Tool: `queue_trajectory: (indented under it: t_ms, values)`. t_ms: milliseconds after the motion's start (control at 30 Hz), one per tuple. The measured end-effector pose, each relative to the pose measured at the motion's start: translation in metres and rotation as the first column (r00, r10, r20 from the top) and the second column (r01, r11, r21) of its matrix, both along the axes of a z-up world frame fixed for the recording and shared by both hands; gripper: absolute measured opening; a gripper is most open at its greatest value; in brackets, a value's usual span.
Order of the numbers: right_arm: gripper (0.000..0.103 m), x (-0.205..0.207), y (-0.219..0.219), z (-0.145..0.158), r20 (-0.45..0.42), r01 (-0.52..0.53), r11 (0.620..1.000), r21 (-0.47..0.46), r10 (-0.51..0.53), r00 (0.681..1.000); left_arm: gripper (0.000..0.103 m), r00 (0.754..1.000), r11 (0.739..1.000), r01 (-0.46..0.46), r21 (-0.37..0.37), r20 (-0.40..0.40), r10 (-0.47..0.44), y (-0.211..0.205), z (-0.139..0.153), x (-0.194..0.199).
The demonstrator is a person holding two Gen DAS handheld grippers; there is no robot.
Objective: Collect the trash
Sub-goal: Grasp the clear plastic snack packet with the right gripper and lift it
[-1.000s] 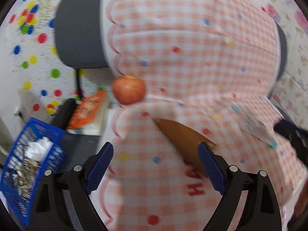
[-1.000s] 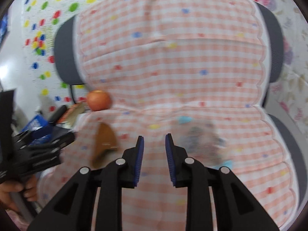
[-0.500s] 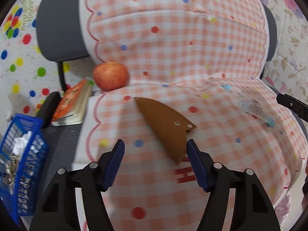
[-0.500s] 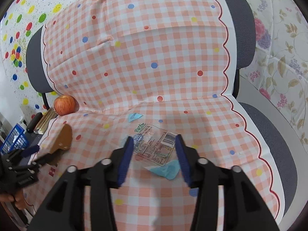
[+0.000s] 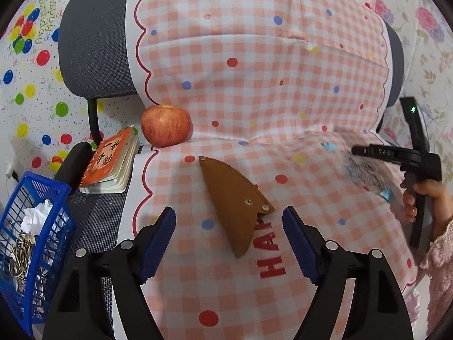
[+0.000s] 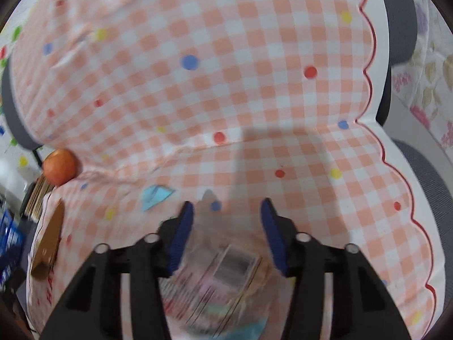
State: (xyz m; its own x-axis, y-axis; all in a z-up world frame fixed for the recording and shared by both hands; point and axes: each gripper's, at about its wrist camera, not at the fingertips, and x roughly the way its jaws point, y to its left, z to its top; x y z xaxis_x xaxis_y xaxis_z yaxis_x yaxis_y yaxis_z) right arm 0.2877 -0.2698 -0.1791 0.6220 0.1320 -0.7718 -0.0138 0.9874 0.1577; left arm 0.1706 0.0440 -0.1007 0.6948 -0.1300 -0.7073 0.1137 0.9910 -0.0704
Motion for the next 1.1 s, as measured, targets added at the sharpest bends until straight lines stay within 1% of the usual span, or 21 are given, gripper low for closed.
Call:
queue_trajectory:
  t_ms: [67, 133, 233, 300, 333, 400, 467, 533, 567, 600, 633, 700, 733, 800, 833, 867, 933, 967, 1000, 1033, 1100]
  values:
    - [0.029, 0.001, -0.007, -0.005, -0.033, 0.038, 0.999, 0.023, -0.037, 0.999, 0.078, 1.0, 1.0, -0.01, 0.008, -0.001, 0.01, 0.001, 0.0, 0.002]
    - [0.028, -0.013, -0.009, -0.003, -0.052, 0.052, 0.998, 0.044, -0.05, 0.997, 0.078, 1.0, 1.0, -0.013, 0.016, 0.002, 0.013, 0.002, 0.0, 0.001]
    - [0.029, -0.038, -0.008, -0.001, -0.086, 0.032, 0.995, 0.096, -0.024, 0.996, 0.078, 1.0, 1.0, -0.024, 0.014, 0.002, 0.024, 0.004, 0.001, 0.0]
    - [0.038, -0.061, -0.004, 0.002, -0.099, 0.002, 0.992, 0.123, 0.01, 0.995, 0.078, 1.0, 1.0, -0.027, 0.008, 0.004, 0.027, 0.006, 0.002, -0.002]
    - [0.039, -0.071, -0.001, 0.003, -0.101, -0.012, 0.991, 0.131, 0.025, 0.995, 0.078, 1.0, 1.0, -0.026, 0.008, 0.005, 0.026, 0.006, 0.002, -0.003]
    - [0.048, -0.092, 0.004, 0.005, -0.118, -0.056, 0.982, 0.179, 0.078, 0.99, 0.078, 1.0, 1.0, -0.025, 0.009, 0.007, 0.025, 0.006, 0.003, -0.006]
    - [0.05, -0.107, 0.011, 0.008, -0.126, -0.085, 0.978, 0.192, 0.111, 0.986, 0.079, 1.0, 1.0, -0.026, 0.013, 0.009, 0.026, 0.006, 0.003, -0.009]
    - [0.051, -0.121, 0.021, 0.013, -0.109, -0.145, 0.972, 0.184, 0.166, 0.98, 0.079, 1.0, 1.0, -0.027, 0.008, 0.009, 0.027, 0.007, 0.003, -0.011]
    - [0.059, -0.125, 0.027, 0.014, -0.096, -0.163, 0.974, 0.159, 0.179, 0.979, 0.079, 1.0, 1.0, -0.027, 0.005, 0.007, 0.027, 0.007, 0.002, -0.012]
    - [0.067, -0.127, 0.033, 0.016, -0.079, -0.174, 0.978, 0.112, 0.183, 0.98, 0.079, 1.0, 1.0, -0.027, 0.005, 0.006, 0.027, 0.006, 0.002, -0.013]
    - [0.07, -0.132, 0.041, 0.017, -0.047, -0.188, 0.982, 0.031, 0.189, 0.981, 0.079, 1.0, 1.0, -0.026, 0.006, 0.005, 0.026, 0.005, 0.001, -0.014]
    - [0.077, -0.132, 0.048, 0.012, -0.042, -0.196, 0.979, -0.048, 0.194, 0.98, 0.079, 1.0, 1.0, -0.018, 0.005, 0.001, 0.018, 0.004, 0.001, -0.017]
    - [0.078, -0.132, 0.05, 0.008, -0.045, -0.19, 0.98, -0.05, 0.188, 0.981, 0.079, 1.0, 1.0, -0.013, 0.005, 0.0, 0.013, 0.003, 0.0, -0.018]
    - [0.08, -0.133, 0.046, 0.002, -0.032, -0.148, 0.989, -0.001, 0.148, 0.988, 0.079, 1.0, 1.0, -0.012, 0.011, 0.0, 0.012, 0.004, -0.001, -0.021]
    - [0.08, -0.136, 0.047, 0.002, -0.019, -0.132, 0.991, -0.007, 0.132, 0.991, 0.079, 1.0, 1.0, -0.016, 0.008, -0.001, 0.016, 0.005, -0.002, -0.022]
    - [0.077, -0.139, 0.049, 0.001, -0.01, -0.127, 0.992, -0.022, 0.126, 0.992, 0.079, 1.0, 1.0, -0.02, 0.001, -0.005, 0.02, 0.006, -0.003, -0.022]
    - [0.067, -0.145, 0.05, 0.001, 0.019, -0.108, 0.994, 0.001, 0.108, 0.994, 0.079, 0.999, 0.999, -0.033, -0.012, -0.012, 0.033, 0.008, -0.005, -0.021]
    - [0.054, -0.147, 0.051, 0.001, 0.034, -0.099, 0.995, 0.01, 0.099, 0.995, 0.079, 0.999, 0.999, -0.037, -0.017, -0.015, 0.037, 0.009, -0.006, -0.021]
    - [0.03, -0.151, 0.052, 0.002, 0.053, -0.093, 0.995, 0.027, 0.092, 0.994, 0.079, 0.999, 0.999, -0.039, -0.021, -0.019, 0.039, 0.009, -0.007, -0.022]
    - [0.016, -0.152, 0.049, 0.003, 0.06, -0.088, 0.994, 0.068, 0.084, 0.995, 0.079, 0.999, 0.999, -0.038, -0.022, -0.023, 0.037, 0.009, -0.008, -0.022]
    - [0.007, -0.152, 0.044, 0.006, 0.074, -0.078, 0.987, 0.144, 0.067, 0.995, 0.079, 0.999, 0.999, -0.032, -0.016, -0.022, 0.032, 0.009, -0.008, -0.024]
